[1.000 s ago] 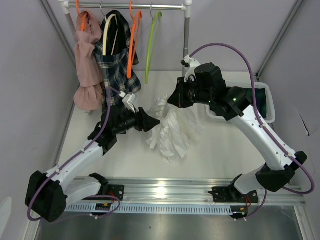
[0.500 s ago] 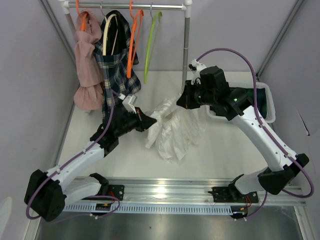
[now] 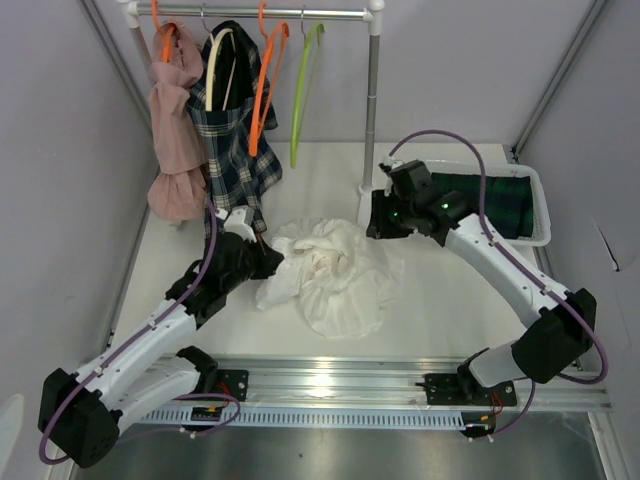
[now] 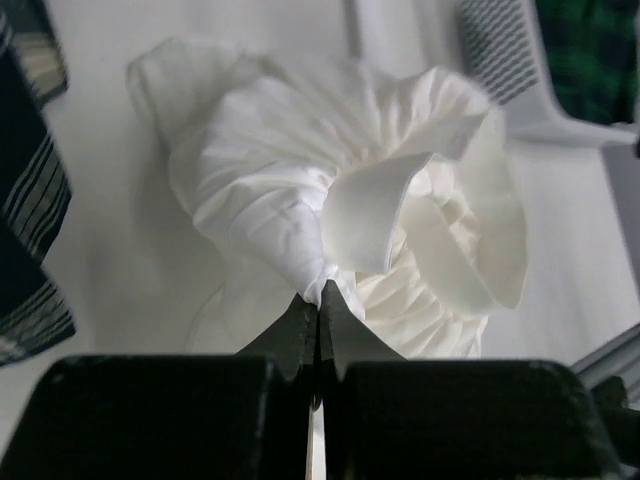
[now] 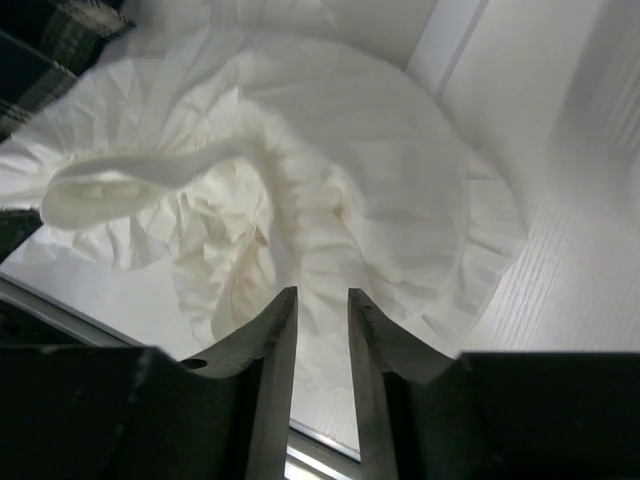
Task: Place the skirt on the hanger
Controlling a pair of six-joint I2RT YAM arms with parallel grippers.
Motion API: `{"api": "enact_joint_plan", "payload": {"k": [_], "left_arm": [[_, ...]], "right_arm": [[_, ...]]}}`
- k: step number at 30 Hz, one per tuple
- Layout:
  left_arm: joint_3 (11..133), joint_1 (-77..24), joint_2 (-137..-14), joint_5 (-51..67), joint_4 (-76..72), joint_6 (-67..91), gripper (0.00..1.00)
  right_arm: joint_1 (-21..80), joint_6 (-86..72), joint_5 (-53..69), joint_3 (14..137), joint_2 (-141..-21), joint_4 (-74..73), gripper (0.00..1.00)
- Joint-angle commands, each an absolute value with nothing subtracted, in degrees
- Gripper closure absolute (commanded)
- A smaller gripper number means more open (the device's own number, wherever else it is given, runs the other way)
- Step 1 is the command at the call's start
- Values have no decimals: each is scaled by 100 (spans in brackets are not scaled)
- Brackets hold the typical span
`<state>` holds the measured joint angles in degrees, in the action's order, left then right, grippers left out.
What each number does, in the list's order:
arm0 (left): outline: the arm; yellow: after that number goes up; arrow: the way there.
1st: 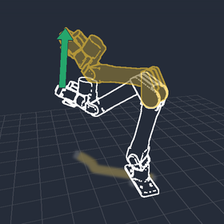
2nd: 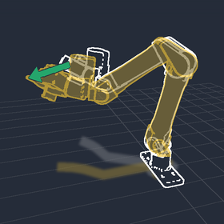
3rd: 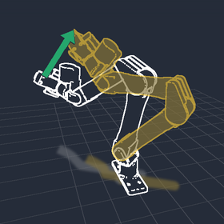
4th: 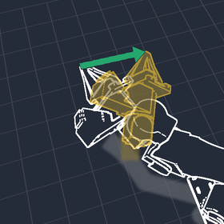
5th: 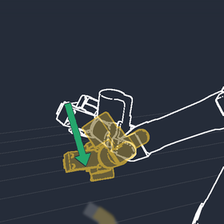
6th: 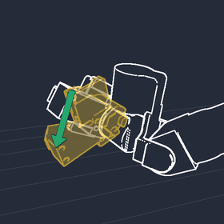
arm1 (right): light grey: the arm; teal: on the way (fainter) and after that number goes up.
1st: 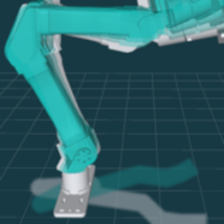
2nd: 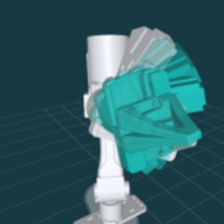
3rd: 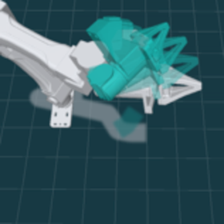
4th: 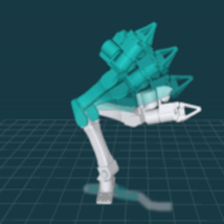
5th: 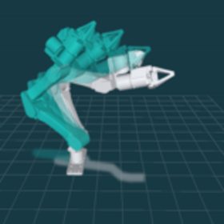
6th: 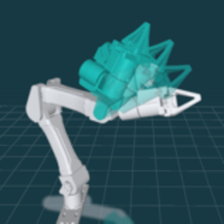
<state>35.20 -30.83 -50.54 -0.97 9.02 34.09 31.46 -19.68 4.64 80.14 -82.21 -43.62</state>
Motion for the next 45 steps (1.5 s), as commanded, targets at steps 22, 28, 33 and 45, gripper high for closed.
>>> {"api": "enact_joint_plan", "payload": {"k": [22, 28, 33, 45], "left_arm": [[3094, -3067, -5027, -554, 1186, 3727, 100], [3111, -3067, -4966, -536, 1195, 3700, 100], [3164, -3067, -4948, -510, 1230, 3656, 100], [3647, -3059, -4676, -755, 1844, 3384, 100]], "right_arm": [[4966, -3814, -1160, 6469, -7892, -2936, 37], [4913, -4034, -1398, 6319, -8077, -2620, 37], [4957, -4069, -1406, 6311, -8411, -2452, 52], [4325, -3051, -1747, 6784, -7700, -3847, 100]]}}
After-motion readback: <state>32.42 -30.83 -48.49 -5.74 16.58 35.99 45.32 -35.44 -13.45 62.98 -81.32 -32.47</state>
